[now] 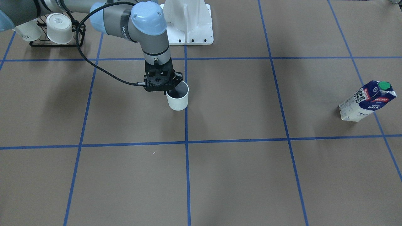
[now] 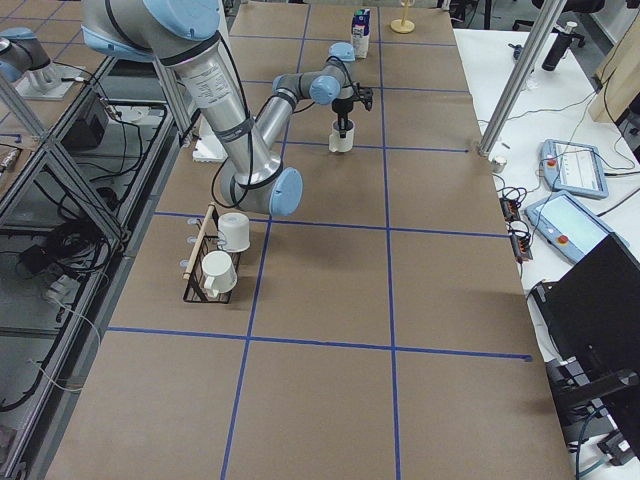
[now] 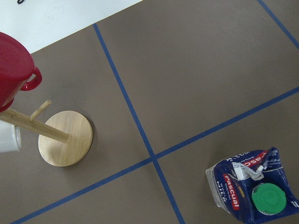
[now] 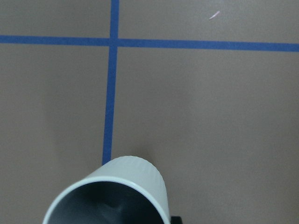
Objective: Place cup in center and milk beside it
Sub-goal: 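Carry the white mug with the right gripper toward the table center, then lower the mug onto the center and open the right gripper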
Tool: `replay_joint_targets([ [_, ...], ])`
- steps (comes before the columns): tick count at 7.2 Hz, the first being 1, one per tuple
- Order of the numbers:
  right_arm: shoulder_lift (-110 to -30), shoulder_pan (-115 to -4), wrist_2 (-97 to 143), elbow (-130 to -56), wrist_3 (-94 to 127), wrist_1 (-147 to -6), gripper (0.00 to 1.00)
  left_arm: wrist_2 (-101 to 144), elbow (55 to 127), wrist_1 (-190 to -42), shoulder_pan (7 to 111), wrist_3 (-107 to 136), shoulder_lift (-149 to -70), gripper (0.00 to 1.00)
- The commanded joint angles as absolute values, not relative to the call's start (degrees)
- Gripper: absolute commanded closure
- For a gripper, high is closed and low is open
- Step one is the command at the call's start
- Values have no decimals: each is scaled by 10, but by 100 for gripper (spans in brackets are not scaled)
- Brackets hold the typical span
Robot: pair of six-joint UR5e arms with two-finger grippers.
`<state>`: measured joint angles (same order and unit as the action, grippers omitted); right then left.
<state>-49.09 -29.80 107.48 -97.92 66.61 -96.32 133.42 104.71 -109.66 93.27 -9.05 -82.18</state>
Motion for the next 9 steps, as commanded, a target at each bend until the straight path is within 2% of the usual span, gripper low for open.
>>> replay_joint_targets([
  [1,-498,-286,1066,-975,668,-964,100,1334,1047,-1097,933,-91,-822,1],
  [2,-498,-285,1061,-975,668,-964,100,1334,1047,-1097,933,-91,-822,1],
  [3,-498,-285,1060,-975,668,-962,80,1334,1047,-1097,933,-91,-823,1],
  [4,-497,-285,1057,-976,668,-960,44,1334,1048,-1096,933,-91,-823,1],
  [5,-491,-290,1043,-984,668,-959,2,1334,1048,-1096,933,-91,-823,1],
  [7,-490,-326,1047,-1032,658,-959,0,1334,1045,-1096,933,-91,-823,1],
  [9,-495,-416,1120,-1035,605,-961,0,1336,1048,-1097,933,-93,-824,1],
])
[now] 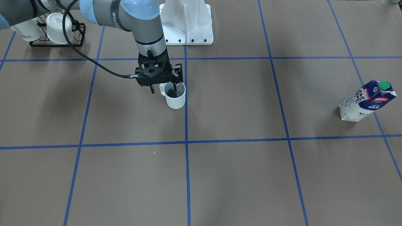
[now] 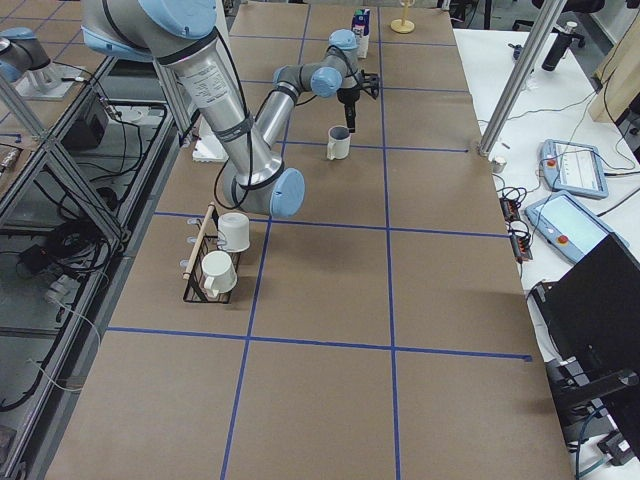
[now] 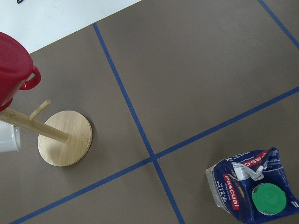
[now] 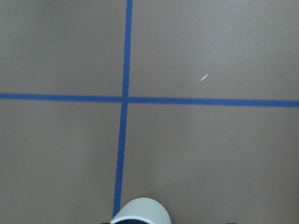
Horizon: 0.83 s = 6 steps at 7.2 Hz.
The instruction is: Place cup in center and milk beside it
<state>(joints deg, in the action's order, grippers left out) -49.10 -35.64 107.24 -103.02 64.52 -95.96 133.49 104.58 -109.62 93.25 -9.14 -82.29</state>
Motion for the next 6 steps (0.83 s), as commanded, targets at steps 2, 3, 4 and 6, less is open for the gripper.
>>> replay_joint_targets([
  [2,-545,-544,1221,-1026,456,-962,0,1341,1055,-1116,932,-92,-826,1],
  [3,-576,-602,1224,-1019,350,-963,0,1362,1054,-1116,926,-90,-834,1],
  [4,-610,-656,1261,-1000,279,-959,0,1368,1055,-1114,919,-89,-843,1],
  [6,-681,-779,1315,-944,64,-965,0,1390,1061,-1117,897,27,-843,1],
])
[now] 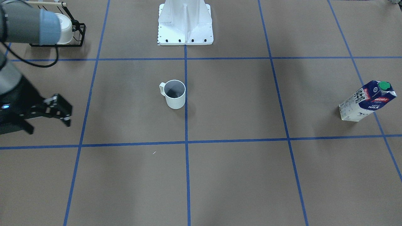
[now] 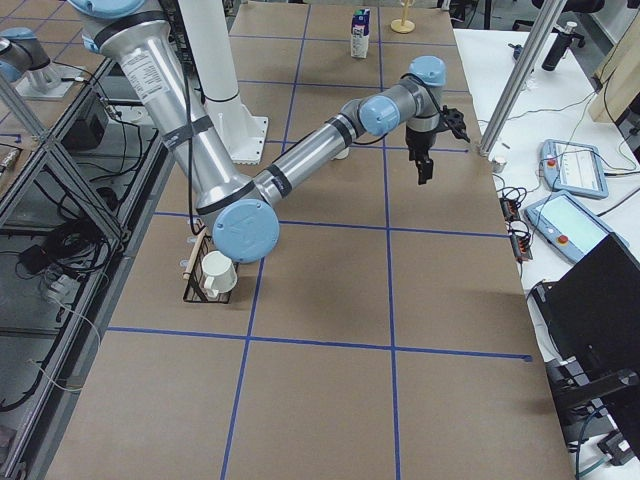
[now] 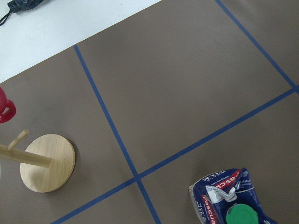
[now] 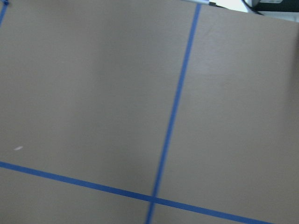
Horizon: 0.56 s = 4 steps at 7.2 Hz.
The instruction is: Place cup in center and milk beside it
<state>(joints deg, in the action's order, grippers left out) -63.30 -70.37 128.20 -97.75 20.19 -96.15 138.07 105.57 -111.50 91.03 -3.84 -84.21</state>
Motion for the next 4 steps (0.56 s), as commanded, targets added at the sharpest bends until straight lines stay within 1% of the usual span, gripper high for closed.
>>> replay_joint_targets([
  [1,-738,-820,1308,-939,0,-964,0,1388,1060,-1116,890,33,-842,0],
  [2,-816,-857,1296,-943,-64,-955,0,1387,1058,-1110,873,35,-841,0],
  [3,-889,-890,1276,-944,-117,-918,0,1383,1054,-1100,868,35,-838,1],
  [4,-932,-896,1274,-947,-119,-906,0,1376,1046,-1100,867,36,-836,1],
])
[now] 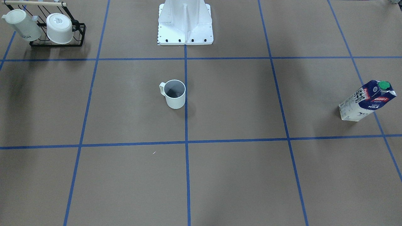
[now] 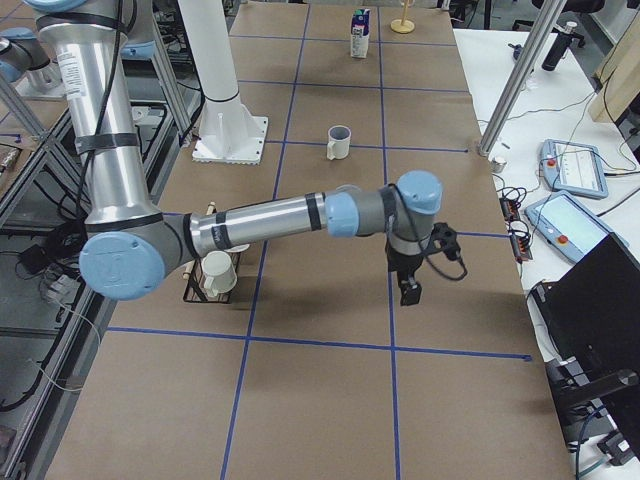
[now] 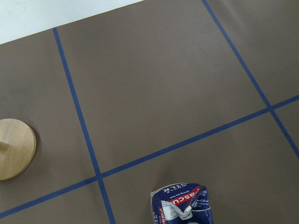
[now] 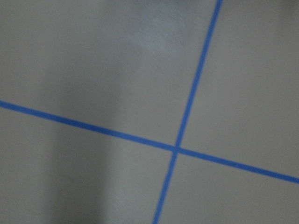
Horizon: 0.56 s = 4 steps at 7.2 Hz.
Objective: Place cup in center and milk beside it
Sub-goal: 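Grasp the Pascual milk carton with the left gripper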
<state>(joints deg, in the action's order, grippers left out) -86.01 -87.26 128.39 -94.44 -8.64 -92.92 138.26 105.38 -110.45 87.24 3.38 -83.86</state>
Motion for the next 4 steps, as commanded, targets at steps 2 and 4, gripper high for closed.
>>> replay_joint_targets([
  [2,-930,-899,1280,-945,-113,-906,0,1333,1031,-1101,847,61,-840,1],
  [4,-931,-899,1281,-947,-113,-906,0,1330,1031,-1116,799,111,-839,1],
])
